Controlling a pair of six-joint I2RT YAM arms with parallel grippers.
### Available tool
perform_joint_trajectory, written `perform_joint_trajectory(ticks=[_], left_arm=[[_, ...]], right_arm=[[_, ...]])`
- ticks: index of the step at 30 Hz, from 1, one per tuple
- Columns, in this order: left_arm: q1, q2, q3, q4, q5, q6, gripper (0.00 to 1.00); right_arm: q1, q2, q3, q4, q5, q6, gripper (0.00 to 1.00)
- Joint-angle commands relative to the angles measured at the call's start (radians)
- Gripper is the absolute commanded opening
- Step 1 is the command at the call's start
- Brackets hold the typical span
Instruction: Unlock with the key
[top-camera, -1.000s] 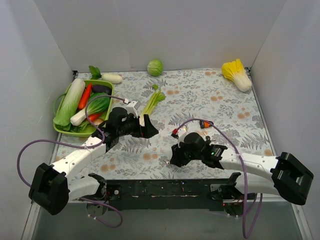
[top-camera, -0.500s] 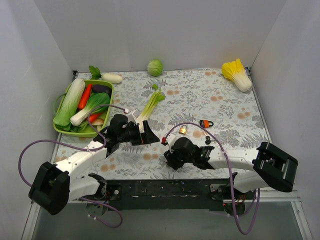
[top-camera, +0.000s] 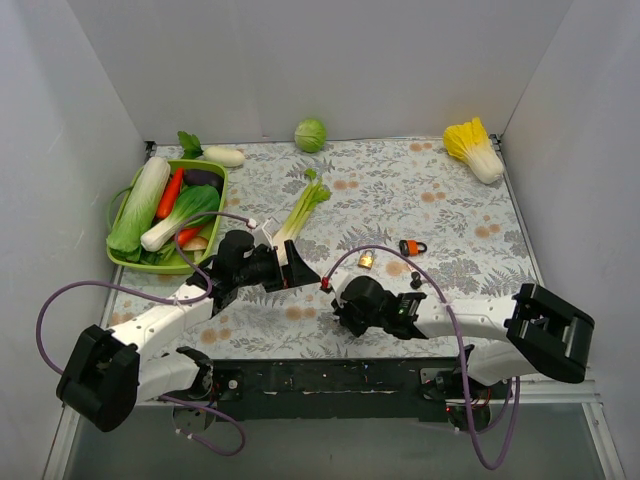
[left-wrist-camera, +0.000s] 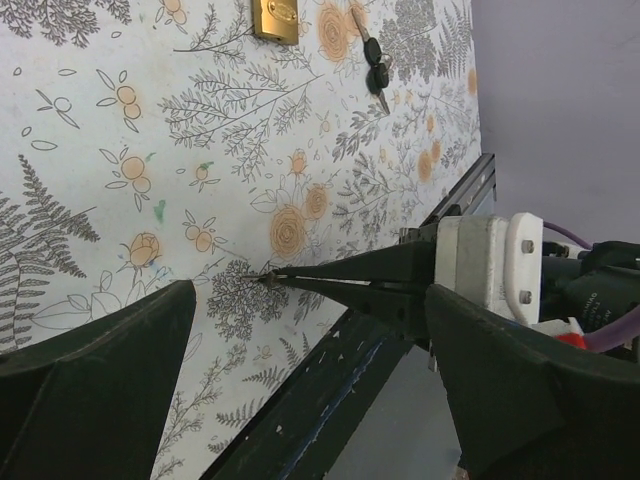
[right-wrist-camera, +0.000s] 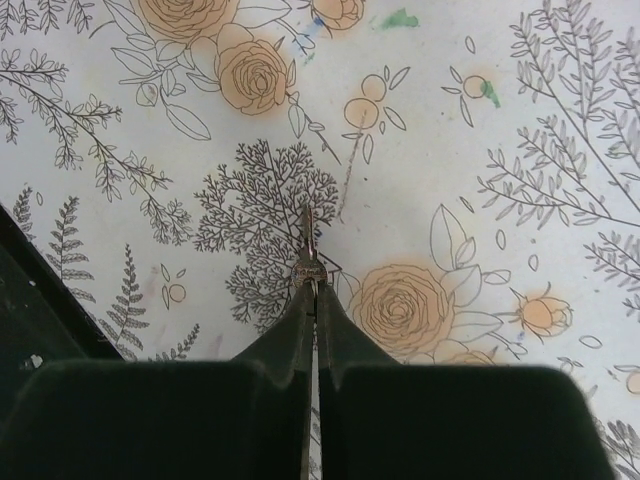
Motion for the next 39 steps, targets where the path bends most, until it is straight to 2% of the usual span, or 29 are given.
perform_joint_trajectory(ticks=[1,9,16,19,20,23,27,33,39], left_arm=[[0.001,-0.029,-0.041,0.096,0.058,-0.049,0.98],[0.000,0.026,-0.089,0.300,0.198,-0.147,0.95],[-0.040,0.092,-0.077,0.423,0.270,-0.224,0.89],[-0.069,0.135,-0.057,0.451,0.273,-0.236,0.78],[-0.075,0.144,-0.054,0.458,0.279,-0.239,0.72],[-0.089,0.168,-0.038,0.478,0.273,-0.248,0.67],[-0.095,0.175,-0.035,0.512,0.264,-0.265,0.56],[-0.100,0.212,-0.023,0.544,0.264,-0.288,0.49],[-0.120,0.266,0.000,0.595,0.267,-0.314,0.34]], right_arm=[[0.005,-0.110,0.046,-0.066,0.042,0.009,0.01],[0.005,-0.337,0.083,-0.132,0.090,0.001,0.01],[0.005,-0.430,0.141,-0.203,0.118,-0.026,0.01],[0.007,-0.445,0.152,-0.211,0.125,-0.031,0.01],[0.005,-0.447,0.152,-0.214,0.128,-0.032,0.01],[0.005,-0.447,0.152,-0.220,0.133,-0.032,0.01],[0.005,-0.453,0.146,-0.217,0.121,-0.031,0.01],[0.005,-0.457,0.146,-0.208,0.116,-0.034,0.01],[0.005,-0.450,0.147,-0.206,0.116,-0.043,0.01]])
